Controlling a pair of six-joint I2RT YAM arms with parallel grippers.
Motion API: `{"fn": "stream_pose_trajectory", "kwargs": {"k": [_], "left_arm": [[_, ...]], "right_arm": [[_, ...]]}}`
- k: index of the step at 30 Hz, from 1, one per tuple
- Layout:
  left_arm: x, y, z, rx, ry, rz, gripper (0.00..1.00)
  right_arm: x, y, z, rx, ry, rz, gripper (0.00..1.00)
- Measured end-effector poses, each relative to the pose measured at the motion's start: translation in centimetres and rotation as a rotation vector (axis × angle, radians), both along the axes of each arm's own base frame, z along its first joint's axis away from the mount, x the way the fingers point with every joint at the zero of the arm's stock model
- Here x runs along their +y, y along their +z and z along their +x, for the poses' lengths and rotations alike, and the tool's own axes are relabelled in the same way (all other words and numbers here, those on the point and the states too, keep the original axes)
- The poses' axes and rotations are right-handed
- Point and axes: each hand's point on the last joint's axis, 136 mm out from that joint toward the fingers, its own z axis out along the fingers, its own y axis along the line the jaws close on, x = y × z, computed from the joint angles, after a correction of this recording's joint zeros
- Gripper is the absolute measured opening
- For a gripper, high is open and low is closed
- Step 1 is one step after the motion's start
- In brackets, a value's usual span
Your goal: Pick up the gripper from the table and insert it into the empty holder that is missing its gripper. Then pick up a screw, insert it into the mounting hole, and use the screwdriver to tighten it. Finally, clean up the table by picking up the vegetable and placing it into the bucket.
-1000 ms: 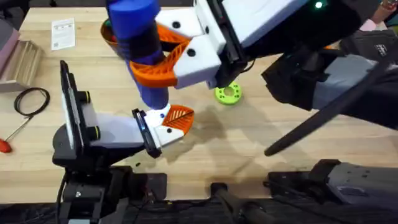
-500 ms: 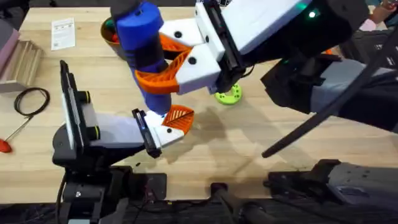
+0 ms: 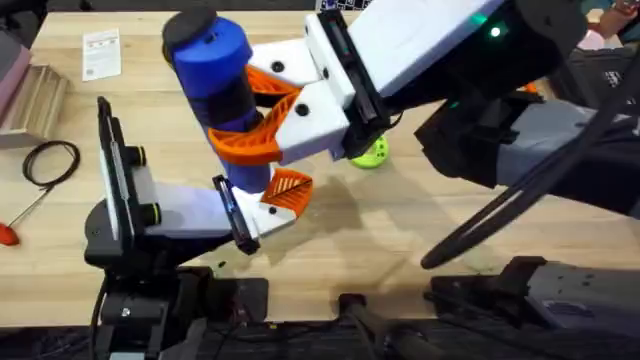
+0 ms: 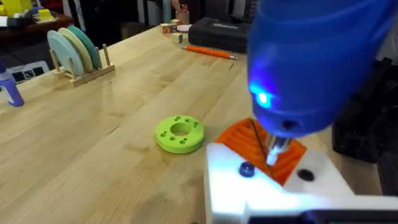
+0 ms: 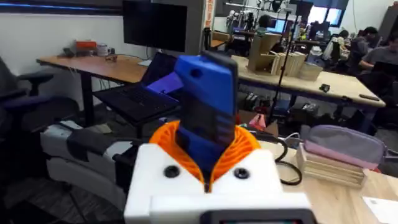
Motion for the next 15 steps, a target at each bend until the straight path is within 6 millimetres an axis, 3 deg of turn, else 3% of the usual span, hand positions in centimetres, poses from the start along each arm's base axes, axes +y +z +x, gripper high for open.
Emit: {"fn": "stream_pose_trajectory", "kwargs": {"k": [15], "left_arm": [[0.0, 0.0, 0.0, 0.0, 0.0, 0.0, 0.004]], "right_arm": [[0.2, -1.4, 0.0, -0.036, 0.005, -0.031, 0.02]]}}
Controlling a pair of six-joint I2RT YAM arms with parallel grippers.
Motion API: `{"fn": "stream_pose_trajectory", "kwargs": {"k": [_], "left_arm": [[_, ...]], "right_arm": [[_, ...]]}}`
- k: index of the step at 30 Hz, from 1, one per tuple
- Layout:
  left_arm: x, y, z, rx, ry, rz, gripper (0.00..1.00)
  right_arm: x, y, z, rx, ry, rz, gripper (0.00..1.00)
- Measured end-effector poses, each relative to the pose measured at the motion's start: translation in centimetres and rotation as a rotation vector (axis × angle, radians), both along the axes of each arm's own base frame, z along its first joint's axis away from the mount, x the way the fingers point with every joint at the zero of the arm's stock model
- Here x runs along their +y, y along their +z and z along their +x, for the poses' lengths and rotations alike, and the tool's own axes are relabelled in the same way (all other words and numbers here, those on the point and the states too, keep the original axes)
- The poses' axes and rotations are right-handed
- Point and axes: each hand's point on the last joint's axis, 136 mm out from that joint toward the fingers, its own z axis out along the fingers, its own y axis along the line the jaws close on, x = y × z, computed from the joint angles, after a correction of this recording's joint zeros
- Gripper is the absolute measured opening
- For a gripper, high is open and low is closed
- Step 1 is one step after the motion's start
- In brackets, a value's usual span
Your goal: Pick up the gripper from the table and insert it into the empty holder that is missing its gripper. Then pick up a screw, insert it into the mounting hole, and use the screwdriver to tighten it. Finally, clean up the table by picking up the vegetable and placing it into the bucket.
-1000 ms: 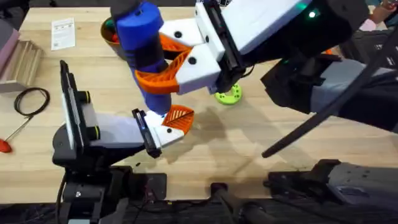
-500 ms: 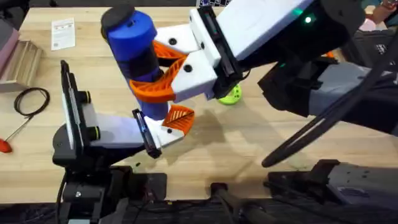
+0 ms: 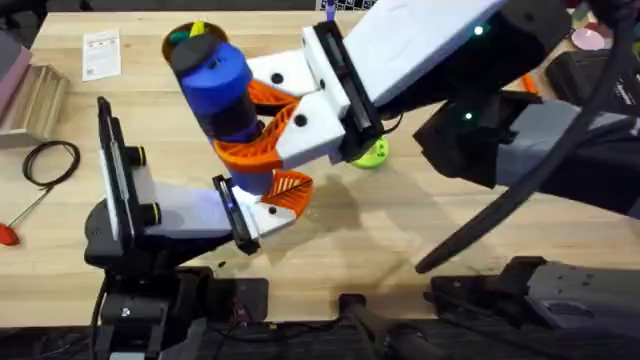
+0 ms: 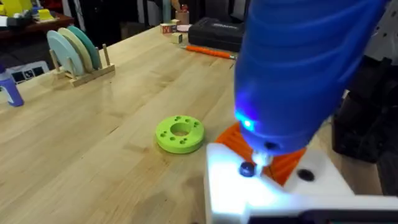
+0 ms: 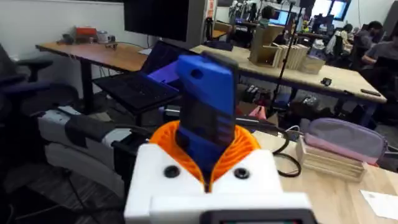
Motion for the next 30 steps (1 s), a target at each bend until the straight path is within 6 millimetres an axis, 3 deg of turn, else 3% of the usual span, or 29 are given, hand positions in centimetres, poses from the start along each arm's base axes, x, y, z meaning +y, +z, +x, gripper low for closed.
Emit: {"fn": "stream_pose_trajectory", "kwargs": {"k": [6, 13, 30], "left_arm": [[0.0, 0.0, 0.0, 0.0, 0.0, 0.0, 0.004], [0.0, 0.0, 0.0, 0.0, 0.0, 0.0, 0.004], [0.0, 0.0, 0.0, 0.0, 0.0, 0.0, 0.004]], "right_arm": [[-0.1, 0.2, -0.1, -0.021, -0.001, 0.014, 0.02], [-0.6, 1.8, -0.6, -0.082, 0.006, 0.086, 0.02], [-0.2, 0.2, 0.0, -0.005, 0.001, 0.009, 0.02]]}}
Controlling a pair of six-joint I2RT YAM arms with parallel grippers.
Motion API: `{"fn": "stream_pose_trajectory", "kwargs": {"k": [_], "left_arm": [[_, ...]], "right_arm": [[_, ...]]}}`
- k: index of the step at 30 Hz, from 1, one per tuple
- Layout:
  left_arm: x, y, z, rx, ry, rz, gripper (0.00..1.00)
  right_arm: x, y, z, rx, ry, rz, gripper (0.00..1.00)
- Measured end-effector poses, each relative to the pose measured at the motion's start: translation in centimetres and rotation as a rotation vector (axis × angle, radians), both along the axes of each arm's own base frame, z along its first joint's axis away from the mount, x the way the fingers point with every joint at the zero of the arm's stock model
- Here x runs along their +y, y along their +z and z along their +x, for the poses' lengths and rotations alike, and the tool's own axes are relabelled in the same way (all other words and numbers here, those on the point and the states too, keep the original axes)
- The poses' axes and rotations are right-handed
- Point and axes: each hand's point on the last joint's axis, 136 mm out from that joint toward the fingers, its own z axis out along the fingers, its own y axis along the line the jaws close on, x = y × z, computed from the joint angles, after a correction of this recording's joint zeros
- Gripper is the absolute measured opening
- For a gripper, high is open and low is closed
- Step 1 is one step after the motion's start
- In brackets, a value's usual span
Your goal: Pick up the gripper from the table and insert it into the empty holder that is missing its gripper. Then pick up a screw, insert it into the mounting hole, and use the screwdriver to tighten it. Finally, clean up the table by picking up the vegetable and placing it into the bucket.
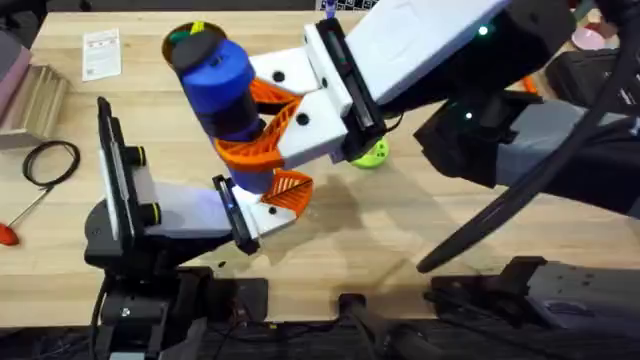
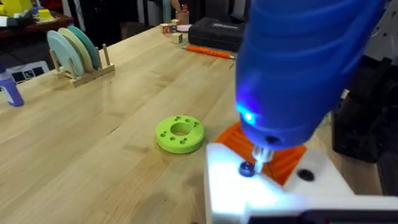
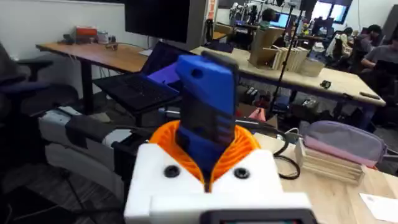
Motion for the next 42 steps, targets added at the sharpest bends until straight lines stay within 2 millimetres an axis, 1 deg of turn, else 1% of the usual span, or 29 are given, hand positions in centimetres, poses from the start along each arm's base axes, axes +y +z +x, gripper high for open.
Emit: {"fn": "stream_pose_trajectory", "kwargs": {"k": [5, 10, 20, 34, 42], "left_arm": [[0.0, 0.0, 0.0, 0.0, 0.0, 0.0, 0.004], [0.0, 0.0, 0.0, 0.0, 0.0, 0.0, 0.004], [0.0, 0.0, 0.0, 0.0, 0.0, 0.0, 0.004], [0.0, 0.0, 0.0, 0.0, 0.0, 0.0, 0.004], [0.0, 0.0, 0.0, 0.0, 0.0, 0.0, 0.004]], "right_arm": [[0.0, 0.1, 0.0, -0.01, 0.0, 0.008, 0.02], [-0.3, 1.1, -0.3, -0.059, 0.0, 0.055, 0.02], [-0.5, 0.4, 0.8, -0.021, -0.025, 0.021, 0.02], [-0.2, 0.4, 0.2, -0.018, -0.007, 0.019, 0.02], [-0.2, 0.3, 0.2, -0.015, -0.007, 0.016, 0.02]]}}
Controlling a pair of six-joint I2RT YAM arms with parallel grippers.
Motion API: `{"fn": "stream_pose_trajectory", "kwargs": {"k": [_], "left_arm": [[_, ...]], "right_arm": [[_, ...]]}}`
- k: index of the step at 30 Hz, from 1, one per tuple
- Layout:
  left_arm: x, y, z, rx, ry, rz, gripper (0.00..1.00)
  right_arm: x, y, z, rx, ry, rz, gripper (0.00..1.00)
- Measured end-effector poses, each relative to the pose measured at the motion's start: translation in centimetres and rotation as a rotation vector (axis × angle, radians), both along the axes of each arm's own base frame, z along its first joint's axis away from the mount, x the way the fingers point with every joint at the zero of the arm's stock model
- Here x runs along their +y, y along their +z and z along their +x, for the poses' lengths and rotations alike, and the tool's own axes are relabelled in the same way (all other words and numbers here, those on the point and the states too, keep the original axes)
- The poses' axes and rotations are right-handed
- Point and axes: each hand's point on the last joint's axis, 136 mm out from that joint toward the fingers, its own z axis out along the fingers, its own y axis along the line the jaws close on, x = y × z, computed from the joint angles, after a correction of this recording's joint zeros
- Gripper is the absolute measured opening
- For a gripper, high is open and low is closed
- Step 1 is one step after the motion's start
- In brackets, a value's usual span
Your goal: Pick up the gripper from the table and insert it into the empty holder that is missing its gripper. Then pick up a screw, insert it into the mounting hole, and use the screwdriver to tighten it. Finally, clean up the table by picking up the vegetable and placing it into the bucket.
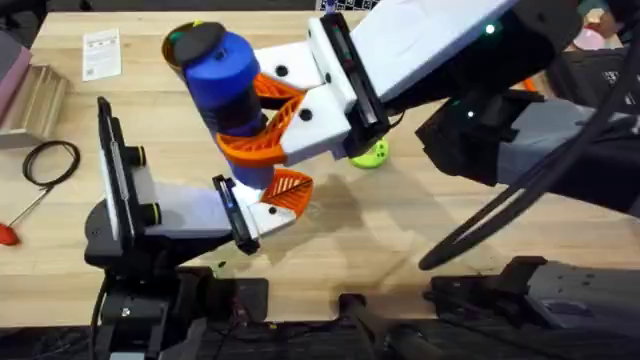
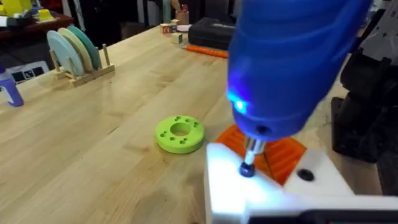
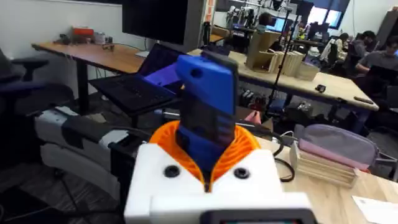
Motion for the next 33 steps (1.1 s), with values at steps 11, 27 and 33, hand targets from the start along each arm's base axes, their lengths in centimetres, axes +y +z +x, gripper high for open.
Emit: {"fn": "stream_pose_trajectory", "kwargs": {"k": [11, 27, 33], "left_arm": [[0.0, 0.0, 0.0, 0.0, 0.0, 0.0, 0.004], [0.0, 0.0, 0.0, 0.0, 0.0, 0.0, 0.004], [0.0, 0.0, 0.0, 0.0, 0.0, 0.0, 0.004]], "right_arm": [[0.01, -0.04, 0.01, 0.002, 0.0, -0.002, 0.02], [0.11, -0.4, 0.13, 0.018, -0.001, -0.019, 0.02], [0.12, -0.42, 0.14, 0.018, -0.002, -0.019, 0.02]]}}
